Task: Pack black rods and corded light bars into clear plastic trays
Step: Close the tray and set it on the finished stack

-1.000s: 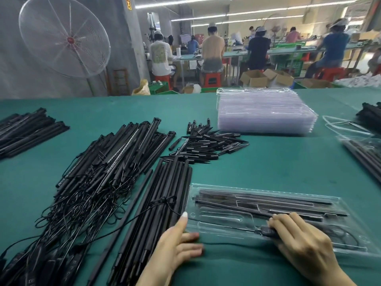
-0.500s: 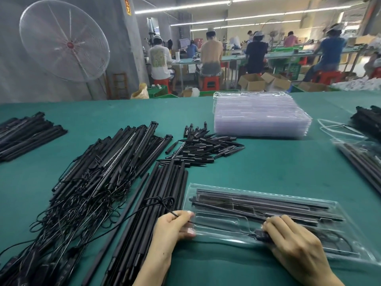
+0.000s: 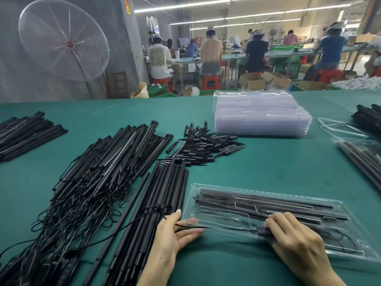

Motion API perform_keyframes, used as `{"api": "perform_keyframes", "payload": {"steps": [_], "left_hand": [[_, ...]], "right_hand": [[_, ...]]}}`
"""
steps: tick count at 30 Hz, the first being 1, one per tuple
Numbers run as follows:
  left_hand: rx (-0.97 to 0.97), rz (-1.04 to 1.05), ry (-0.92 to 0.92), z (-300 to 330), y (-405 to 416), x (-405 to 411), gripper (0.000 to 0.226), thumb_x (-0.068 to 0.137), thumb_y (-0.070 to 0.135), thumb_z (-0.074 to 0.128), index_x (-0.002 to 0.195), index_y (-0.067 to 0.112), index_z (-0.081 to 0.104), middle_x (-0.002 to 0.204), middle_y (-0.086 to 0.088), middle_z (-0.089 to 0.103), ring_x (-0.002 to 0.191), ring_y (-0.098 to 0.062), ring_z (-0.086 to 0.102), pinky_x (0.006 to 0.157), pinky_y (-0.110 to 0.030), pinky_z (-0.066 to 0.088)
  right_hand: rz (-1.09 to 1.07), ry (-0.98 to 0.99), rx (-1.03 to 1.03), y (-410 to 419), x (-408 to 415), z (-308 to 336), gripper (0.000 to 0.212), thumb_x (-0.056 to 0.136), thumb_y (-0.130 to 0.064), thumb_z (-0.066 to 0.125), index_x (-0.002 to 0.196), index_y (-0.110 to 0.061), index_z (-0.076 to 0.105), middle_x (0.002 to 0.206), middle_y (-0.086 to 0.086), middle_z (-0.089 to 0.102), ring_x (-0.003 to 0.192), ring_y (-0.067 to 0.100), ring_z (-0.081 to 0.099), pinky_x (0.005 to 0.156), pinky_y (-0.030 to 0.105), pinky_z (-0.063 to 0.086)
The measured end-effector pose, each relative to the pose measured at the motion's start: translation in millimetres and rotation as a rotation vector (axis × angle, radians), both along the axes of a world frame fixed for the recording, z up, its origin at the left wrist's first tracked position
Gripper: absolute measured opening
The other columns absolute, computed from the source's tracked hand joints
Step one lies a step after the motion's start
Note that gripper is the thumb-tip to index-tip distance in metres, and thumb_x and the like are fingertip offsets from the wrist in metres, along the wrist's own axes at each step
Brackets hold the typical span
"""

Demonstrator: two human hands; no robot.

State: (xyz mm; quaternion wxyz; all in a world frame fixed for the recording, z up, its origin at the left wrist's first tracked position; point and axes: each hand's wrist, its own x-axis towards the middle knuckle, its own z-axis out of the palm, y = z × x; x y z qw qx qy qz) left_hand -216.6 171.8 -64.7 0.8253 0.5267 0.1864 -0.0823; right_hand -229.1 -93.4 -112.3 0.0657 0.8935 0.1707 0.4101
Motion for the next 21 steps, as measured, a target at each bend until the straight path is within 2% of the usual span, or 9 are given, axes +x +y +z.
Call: {"api": "perform_keyframes", "payload": {"steps": [3, 5, 9, 13, 15, 18, 21], "left_hand": [[0.085, -0.026, -0.024, 0.2, -0.9, 0.3, 0.023, 0.089, 0.015, 0.062, 0.099, -0.002, 0.05, 0.085, -0.021, 0.071, 0.071, -0.04, 0.07, 0.052, -0.029, 0.056], [0.141, -0.048, -0.022, -1.6, -0.4, 2.2, 0.031, 0.085, 0.015, 0.069, 0.101, 0.002, 0.045, 0.09, -0.021, 0.069, 0.074, -0.039, 0.07, 0.055, -0.029, 0.056], [0.275, -0.122, -0.016, -4.4, 1.9, 11.2, 0.031, 0.088, 0.012, 0.066, 0.098, 0.005, 0.038, 0.082, -0.018, 0.068, 0.069, -0.035, 0.07, 0.056, -0.03, 0.058], [0.334, -0.073, -0.027, -8.1, -2.1, 18.6, 0.029, 0.087, 0.011, 0.067, 0.095, 0.004, 0.041, 0.083, -0.02, 0.064, 0.066, -0.023, 0.065, 0.054, -0.025, 0.056], [0.335, -0.046, -0.035, -10.2, -4.5, 20.9, 0.025, 0.088, 0.008, 0.065, 0.094, 0.004, 0.041, 0.083, -0.021, 0.063, 0.062, -0.02, 0.066, 0.053, -0.024, 0.053], [0.316, -0.031, -0.022, -11.3, -8.3, 23.1, 0.021, 0.089, 0.003, 0.062, 0.094, 0.01, 0.042, 0.075, -0.014, 0.065, 0.056, -0.018, 0.066, 0.061, -0.028, 0.049], [0.29, -0.032, -0.005, -8.5, -8.9, 24.9, 0.019, 0.088, 0.002, 0.062, 0.094, 0.011, 0.046, 0.07, -0.011, 0.065, 0.054, -0.015, 0.063, 0.054, -0.025, 0.043]], "right_hand": [[0.018, -0.002, 0.01, 1.0, -0.3, 1.8, 0.013, 0.066, -0.003, 0.064, 0.063, -0.014, 0.059, 0.069, 0.001, 0.057, 0.06, 0.024, 0.06, 0.045, 0.031, 0.045], [0.02, 0.015, 0.008, 0.8, -0.8, 2.9, 0.014, 0.061, -0.002, 0.066, 0.063, -0.014, 0.059, 0.069, 0.002, 0.057, 0.06, 0.025, 0.059, 0.045, 0.032, 0.045], [0.039, 0.014, 0.002, 0.9, -2.6, 5.1, 0.013, 0.066, -0.004, 0.067, 0.063, -0.014, 0.059, 0.068, 0.002, 0.056, 0.058, 0.024, 0.057, 0.045, 0.032, 0.045], [0.045, -0.011, 0.001, 3.0, -2.3, 6.8, 0.013, 0.071, -0.008, 0.067, 0.062, -0.014, 0.06, 0.067, 0.002, 0.056, 0.057, 0.023, 0.057, 0.044, 0.031, 0.045], [0.05, -0.012, 0.003, 3.4, -2.1, 6.8, 0.014, 0.068, -0.005, 0.068, 0.062, -0.014, 0.059, 0.067, 0.002, 0.056, 0.056, 0.024, 0.057, 0.043, 0.03, 0.045], [0.057, -0.009, -0.004, 2.1, -2.2, 7.5, 0.015, 0.066, -0.004, 0.068, 0.061, -0.014, 0.059, 0.066, 0.002, 0.056, 0.056, 0.023, 0.056, 0.043, 0.029, 0.045], [0.046, -0.012, -0.011, 1.0, -2.6, 6.4, 0.014, 0.064, -0.003, 0.069, 0.063, -0.014, 0.06, 0.069, 0.001, 0.057, 0.058, 0.023, 0.057, 0.046, 0.03, 0.045]]}}
